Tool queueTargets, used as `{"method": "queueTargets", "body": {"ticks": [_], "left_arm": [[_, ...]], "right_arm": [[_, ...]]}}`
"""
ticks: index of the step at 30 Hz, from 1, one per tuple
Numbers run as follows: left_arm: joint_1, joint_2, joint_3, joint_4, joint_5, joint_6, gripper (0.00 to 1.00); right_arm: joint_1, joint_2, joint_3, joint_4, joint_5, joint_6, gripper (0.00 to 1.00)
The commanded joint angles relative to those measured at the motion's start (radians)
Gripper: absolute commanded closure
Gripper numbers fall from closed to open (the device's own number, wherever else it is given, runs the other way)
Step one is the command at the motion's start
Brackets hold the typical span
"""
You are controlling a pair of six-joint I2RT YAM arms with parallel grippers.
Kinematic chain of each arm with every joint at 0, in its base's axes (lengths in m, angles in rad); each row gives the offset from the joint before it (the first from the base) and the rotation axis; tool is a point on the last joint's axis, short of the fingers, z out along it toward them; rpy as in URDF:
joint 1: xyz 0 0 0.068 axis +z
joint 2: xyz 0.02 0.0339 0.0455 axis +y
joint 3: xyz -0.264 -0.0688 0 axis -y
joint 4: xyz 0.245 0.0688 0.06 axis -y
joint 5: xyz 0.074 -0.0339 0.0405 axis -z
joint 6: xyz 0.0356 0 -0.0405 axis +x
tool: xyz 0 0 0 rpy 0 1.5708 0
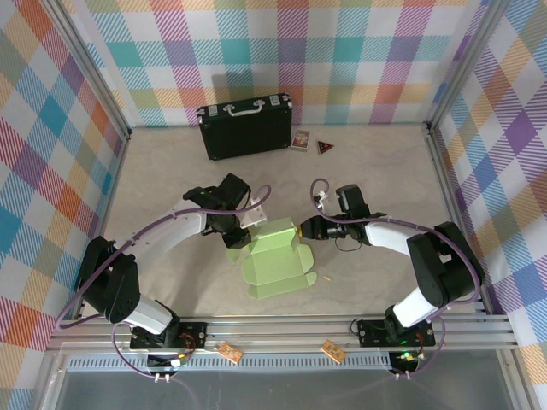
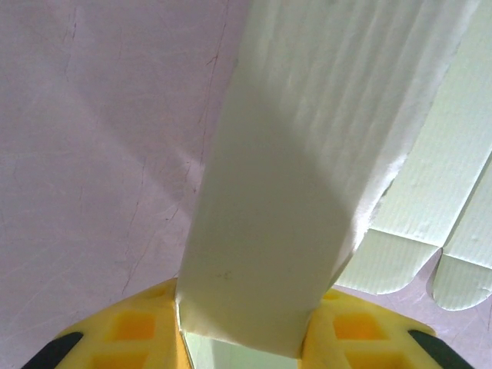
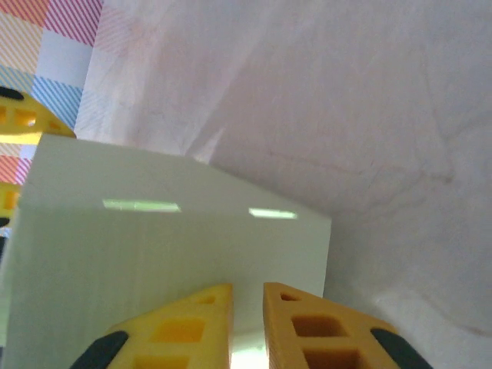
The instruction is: Fold the paper box
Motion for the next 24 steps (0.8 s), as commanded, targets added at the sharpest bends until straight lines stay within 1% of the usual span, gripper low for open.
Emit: {"method": "queueTargets", "body": {"ticks": [1,3,6,10,16,21,24], "left_arm": [[-0.009,0.012,0.006,0.000,0.015,0.008,0.81],[-0.009,0.018,0.011,-0.003,0.012,0.006,0.81],[-0.009,0.029,0.019,-0.009,0.009,0.000,0.81],[-0.008,0.045,0.030,-0.018,0.001,-0.014,0.81],[-0.010,0.044,0.029,-0.014,-0.009,-0.022,0.81],[-0.009,0.052,0.035,-0.017,-0.007,-0.023,0.81],[-0.010,0.049,0.036,-0.017,-0.009,-0.022,0.82]], "right_arm": [[0.011,-0.025,0.000,0.109,0.028,-0.159,0.73],[0.014,-0.045,-0.015,0.122,0.029,-0.210,0.68],[0.020,-0.065,-0.037,0.130,0.032,-0.250,0.64],[0.039,-0.084,-0.077,0.149,0.071,-0.245,0.63],[0.057,-0.166,-0.180,0.211,0.141,-0.207,0.61],[0.085,-0.234,-0.231,0.203,0.197,-0.230,0.58],[0.095,-0.236,-0.241,0.235,0.207,-0.258,0.55]]}}
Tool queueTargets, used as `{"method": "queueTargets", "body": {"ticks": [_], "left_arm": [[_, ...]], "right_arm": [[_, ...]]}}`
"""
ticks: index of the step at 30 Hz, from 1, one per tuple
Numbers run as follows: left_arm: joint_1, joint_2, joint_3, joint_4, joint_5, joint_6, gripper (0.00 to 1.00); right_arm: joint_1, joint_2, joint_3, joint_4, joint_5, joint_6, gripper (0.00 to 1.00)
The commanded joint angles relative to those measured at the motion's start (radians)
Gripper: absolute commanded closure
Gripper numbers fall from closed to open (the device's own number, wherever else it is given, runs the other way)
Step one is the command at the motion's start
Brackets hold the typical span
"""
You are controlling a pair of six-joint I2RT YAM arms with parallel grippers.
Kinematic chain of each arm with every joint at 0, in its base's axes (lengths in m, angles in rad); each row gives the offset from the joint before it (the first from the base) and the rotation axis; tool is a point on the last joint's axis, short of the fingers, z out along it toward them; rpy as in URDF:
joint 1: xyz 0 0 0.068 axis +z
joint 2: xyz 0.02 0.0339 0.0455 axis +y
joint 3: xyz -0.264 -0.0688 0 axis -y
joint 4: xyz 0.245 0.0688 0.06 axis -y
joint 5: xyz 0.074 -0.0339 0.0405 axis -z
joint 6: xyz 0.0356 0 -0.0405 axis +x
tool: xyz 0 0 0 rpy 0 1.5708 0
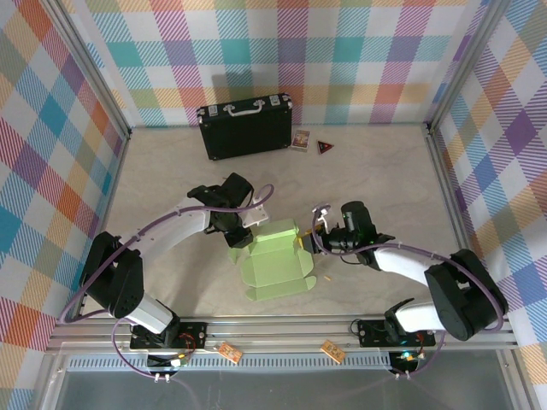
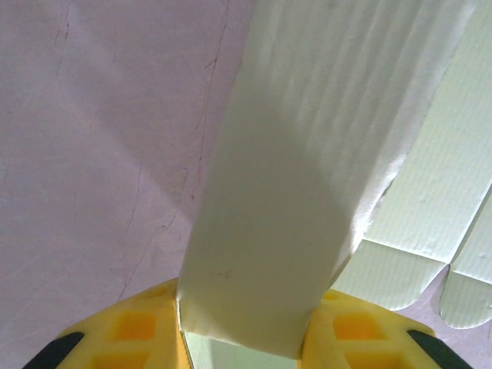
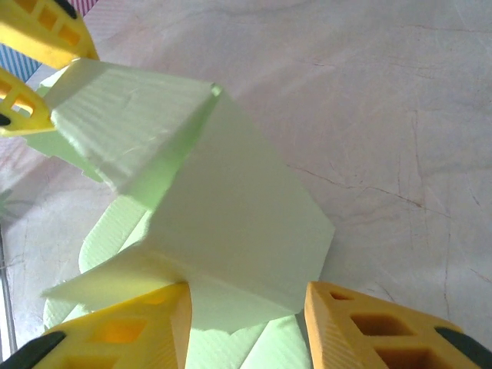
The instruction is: Fold the paper box
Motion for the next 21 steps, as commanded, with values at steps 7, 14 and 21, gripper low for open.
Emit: {"method": "queueTargets", "body": {"ticks": [7,14,21], "left_arm": [[-0.004,0.007,0.015,-0.016,0.004,-0.003,0.81],[-0.004,0.007,0.019,-0.019,0.018,-0.003,0.81],[-0.007,0.025,0.032,-0.041,0.022,-0.018,0.81]], "right_arm": [[0.064,0.040,0.028,0.053,0.054,-0.123,0.52],[0.078,0.075,0.042,0.137,0.164,-0.150,0.54],[0.116,0.138,0.038,0.267,0.204,-0.246,0.53]]}}
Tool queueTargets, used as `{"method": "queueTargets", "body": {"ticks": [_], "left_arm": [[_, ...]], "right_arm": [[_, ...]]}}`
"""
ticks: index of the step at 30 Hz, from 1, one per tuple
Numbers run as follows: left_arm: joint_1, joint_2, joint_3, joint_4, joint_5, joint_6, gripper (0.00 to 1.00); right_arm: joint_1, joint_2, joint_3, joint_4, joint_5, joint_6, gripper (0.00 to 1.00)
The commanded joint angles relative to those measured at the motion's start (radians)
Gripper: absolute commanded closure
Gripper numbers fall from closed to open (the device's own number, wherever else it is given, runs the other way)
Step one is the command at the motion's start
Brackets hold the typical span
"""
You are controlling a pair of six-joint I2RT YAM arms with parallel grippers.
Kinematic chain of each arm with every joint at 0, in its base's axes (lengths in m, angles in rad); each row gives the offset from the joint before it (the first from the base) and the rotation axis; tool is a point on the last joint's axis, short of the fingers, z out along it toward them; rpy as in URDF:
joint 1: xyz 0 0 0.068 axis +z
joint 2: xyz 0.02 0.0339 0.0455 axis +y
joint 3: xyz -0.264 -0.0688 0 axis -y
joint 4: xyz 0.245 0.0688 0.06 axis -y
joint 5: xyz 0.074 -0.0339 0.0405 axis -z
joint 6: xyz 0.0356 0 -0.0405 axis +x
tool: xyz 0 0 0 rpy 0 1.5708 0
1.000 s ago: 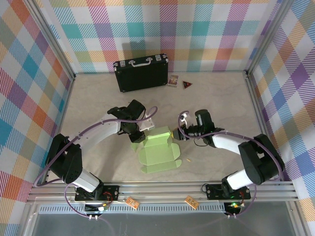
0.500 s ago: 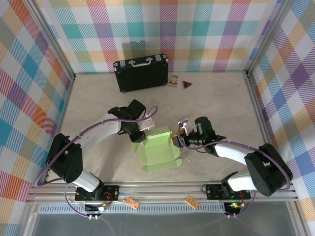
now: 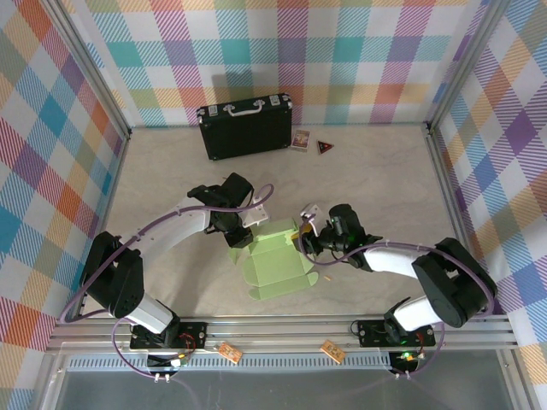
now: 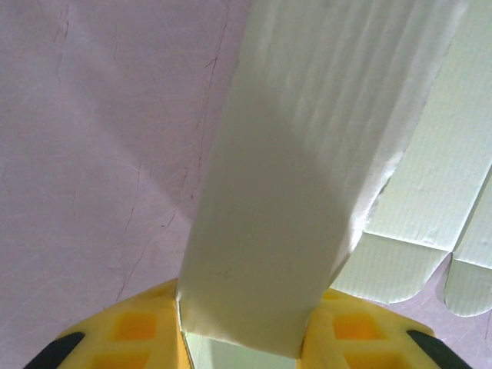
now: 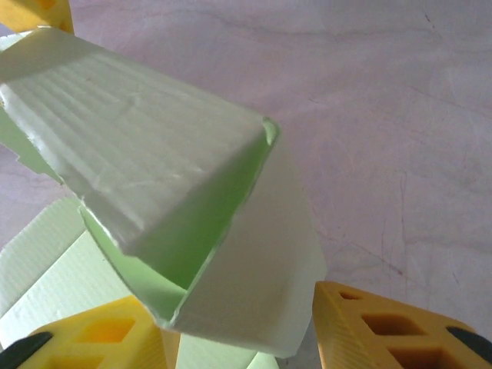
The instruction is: Fold the paper box
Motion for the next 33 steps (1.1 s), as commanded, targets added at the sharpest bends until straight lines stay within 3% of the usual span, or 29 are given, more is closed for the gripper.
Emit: {"method": "queueTargets", "body": {"ticks": [1,8,21,27,33], "left_arm": [[-0.007,0.024,0.032,-0.037,0.014,-0.018,0.81],[-0.015,0.007,0.026,-0.034,0.014,-0.037,0.81],[-0.025,0.012,0.026,-0.042,0.011,-0.042,0.81],[-0.026,0.014,0.028,-0.047,0.005,-0.049,0.81],[-0.030,0.014,0.034,-0.052,0.002,-0.061,0.80]], "right_arm": [[0.020,0.036,0.024,0.130,0.050,-0.076,0.54],[0.042,0.096,-0.016,0.345,0.178,-0.084,0.62],[0.068,0.220,-0.037,0.558,0.334,-0.072,0.71],[0.073,0.253,-0.026,0.575,0.349,-0.064,0.80],[0.074,0.272,-0.004,0.551,0.393,-0.038,1.00]]}}
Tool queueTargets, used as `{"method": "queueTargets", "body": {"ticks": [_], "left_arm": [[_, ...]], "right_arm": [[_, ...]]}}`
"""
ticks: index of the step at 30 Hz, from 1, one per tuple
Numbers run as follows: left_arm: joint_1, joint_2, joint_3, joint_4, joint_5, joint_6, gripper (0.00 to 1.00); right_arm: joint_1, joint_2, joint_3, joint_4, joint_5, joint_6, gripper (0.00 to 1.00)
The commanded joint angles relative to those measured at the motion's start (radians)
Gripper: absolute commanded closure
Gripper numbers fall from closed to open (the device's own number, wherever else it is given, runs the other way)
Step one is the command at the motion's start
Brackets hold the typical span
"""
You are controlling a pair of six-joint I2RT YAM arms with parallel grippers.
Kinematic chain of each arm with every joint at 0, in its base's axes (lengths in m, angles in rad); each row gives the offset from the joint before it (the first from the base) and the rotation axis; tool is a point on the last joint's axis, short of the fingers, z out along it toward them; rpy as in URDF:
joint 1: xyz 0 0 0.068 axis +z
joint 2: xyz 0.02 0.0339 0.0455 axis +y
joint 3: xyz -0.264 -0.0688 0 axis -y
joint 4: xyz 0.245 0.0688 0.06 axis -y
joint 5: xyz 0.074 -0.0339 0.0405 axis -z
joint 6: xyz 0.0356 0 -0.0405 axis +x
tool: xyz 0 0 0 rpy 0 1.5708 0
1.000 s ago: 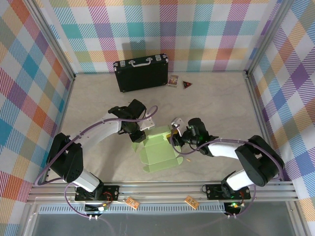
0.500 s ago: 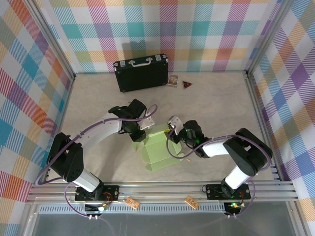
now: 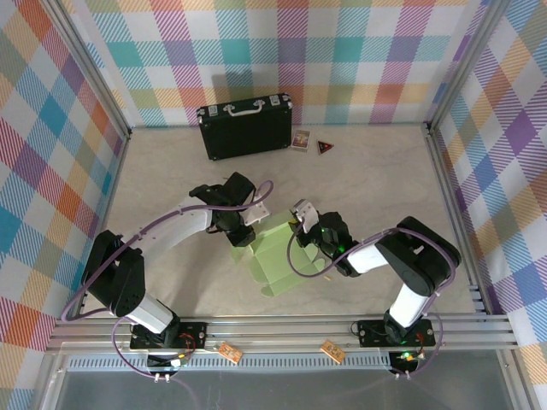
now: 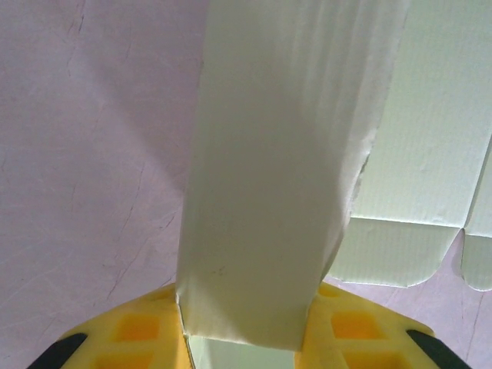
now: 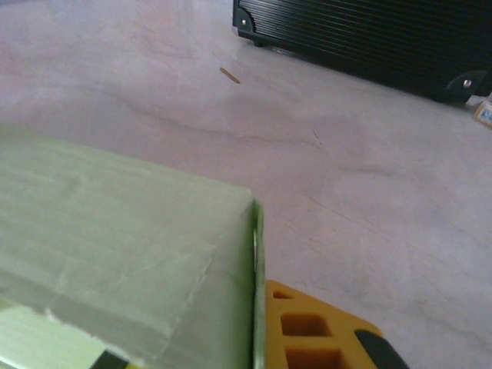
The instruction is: Fold the paper box
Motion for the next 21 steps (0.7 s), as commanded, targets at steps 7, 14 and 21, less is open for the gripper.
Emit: {"method": "queueTargets", "body": {"ticks": [7,14,21], "left_arm": [[-0.021,0.003,0.044,-0.062,-0.003,-0.006,0.80],[-0.027,-0.009,0.048,-0.063,-0.009,-0.049,0.80],[-0.027,-0.010,0.051,-0.058,-0.013,-0.051,0.80]], "right_arm": [[0.000,0.050,0.043,0.050,0.025,0.061,1.00],[0.002,0.083,0.073,0.016,0.014,0.008,0.87],[0.002,0.106,0.064,0.002,-0.019,-0.025,0.81]]}}
